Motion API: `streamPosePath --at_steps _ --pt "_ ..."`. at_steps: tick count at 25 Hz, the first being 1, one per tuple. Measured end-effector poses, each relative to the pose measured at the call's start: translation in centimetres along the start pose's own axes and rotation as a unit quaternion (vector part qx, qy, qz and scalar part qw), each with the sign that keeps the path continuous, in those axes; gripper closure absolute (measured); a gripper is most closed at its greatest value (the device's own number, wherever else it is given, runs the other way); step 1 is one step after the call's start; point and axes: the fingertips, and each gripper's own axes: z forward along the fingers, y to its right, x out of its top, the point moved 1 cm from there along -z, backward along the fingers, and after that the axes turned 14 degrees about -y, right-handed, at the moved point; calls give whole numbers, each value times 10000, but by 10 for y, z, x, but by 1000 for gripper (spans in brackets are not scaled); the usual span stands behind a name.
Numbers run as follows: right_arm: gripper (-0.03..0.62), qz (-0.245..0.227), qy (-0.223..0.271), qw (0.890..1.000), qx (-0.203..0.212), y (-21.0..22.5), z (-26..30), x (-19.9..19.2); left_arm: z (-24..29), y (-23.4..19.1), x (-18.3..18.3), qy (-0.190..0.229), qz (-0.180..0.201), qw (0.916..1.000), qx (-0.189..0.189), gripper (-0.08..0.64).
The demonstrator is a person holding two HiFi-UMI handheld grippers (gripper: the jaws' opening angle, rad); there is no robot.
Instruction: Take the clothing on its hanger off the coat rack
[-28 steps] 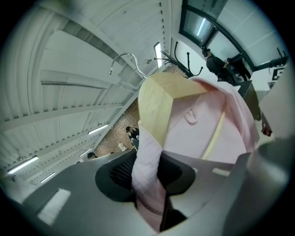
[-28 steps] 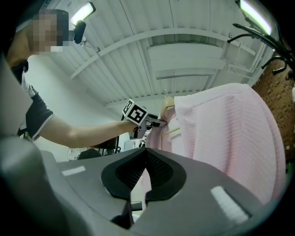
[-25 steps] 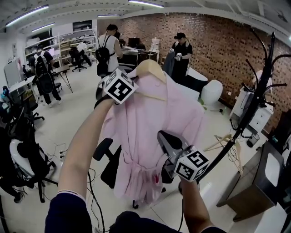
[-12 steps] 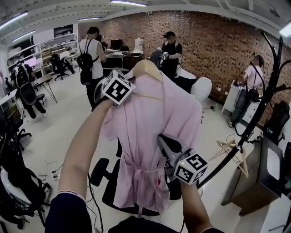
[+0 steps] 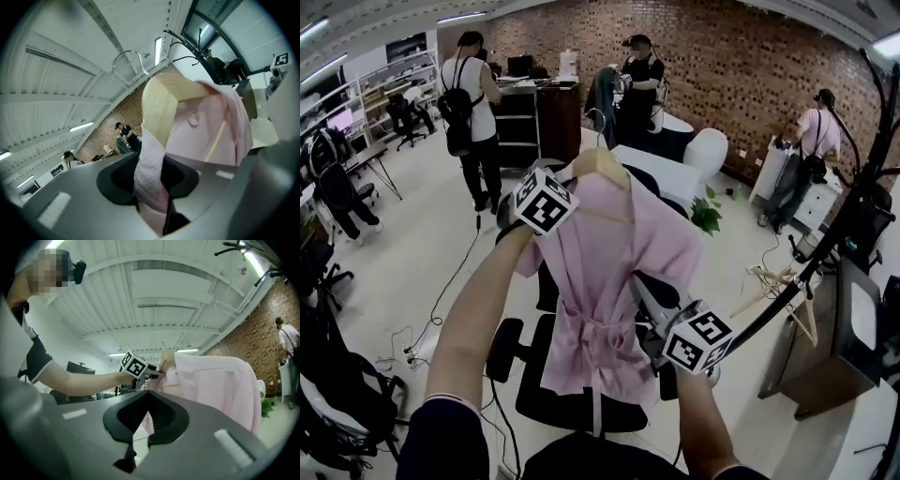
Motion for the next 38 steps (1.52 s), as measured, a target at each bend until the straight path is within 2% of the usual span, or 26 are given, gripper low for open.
streamPosePath --at_steps 15,24,30,38 --pt "591 549 -496 9972 -79 3 16 -63 45 82 -105 -354 2 9993 -92 433" --pt "591 866 -748 9933 -150 11 23 -95 77 153 -179 -738 -268 9952 -593 433" --pt "591 1083 -947 9893 -235 10 24 -119 89 193 -221 -958 -263 9918 -804 434" --pt "591 1348 -1202 9826 -425 22 18 -149 107 269 -285 -1536 -338 9780 -1372 439"
